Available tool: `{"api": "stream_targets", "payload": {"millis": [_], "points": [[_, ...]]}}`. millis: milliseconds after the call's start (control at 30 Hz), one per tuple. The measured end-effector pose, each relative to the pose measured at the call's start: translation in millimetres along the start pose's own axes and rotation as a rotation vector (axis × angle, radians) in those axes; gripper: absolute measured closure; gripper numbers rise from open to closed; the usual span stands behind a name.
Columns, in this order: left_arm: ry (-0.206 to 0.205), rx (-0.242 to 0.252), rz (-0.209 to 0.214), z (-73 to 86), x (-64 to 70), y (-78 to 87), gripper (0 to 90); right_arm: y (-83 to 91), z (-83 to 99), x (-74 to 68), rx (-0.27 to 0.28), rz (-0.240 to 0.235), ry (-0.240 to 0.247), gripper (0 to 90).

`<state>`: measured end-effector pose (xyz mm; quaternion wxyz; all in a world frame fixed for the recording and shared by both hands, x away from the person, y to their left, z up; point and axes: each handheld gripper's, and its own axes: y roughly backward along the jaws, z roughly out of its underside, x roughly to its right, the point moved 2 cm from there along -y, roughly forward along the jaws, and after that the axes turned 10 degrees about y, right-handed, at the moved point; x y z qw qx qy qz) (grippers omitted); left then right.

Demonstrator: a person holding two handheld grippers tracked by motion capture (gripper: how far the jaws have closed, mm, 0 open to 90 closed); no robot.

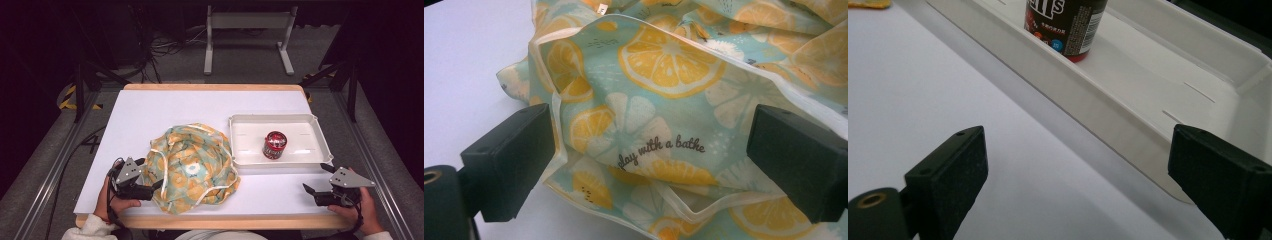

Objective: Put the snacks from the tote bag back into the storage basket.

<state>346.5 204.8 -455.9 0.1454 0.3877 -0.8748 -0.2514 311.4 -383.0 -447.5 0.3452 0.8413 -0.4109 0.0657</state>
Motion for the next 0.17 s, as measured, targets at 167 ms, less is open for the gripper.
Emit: {"api": "stream_targets", "payload": {"millis": [167], "points": [[0.005, 0.000, 0.001, -0.7, 0.2, -0.9, 5.9, -0.5, 0.4, 0.1, -0.006, 0.000, -0.004, 10.2]]}}
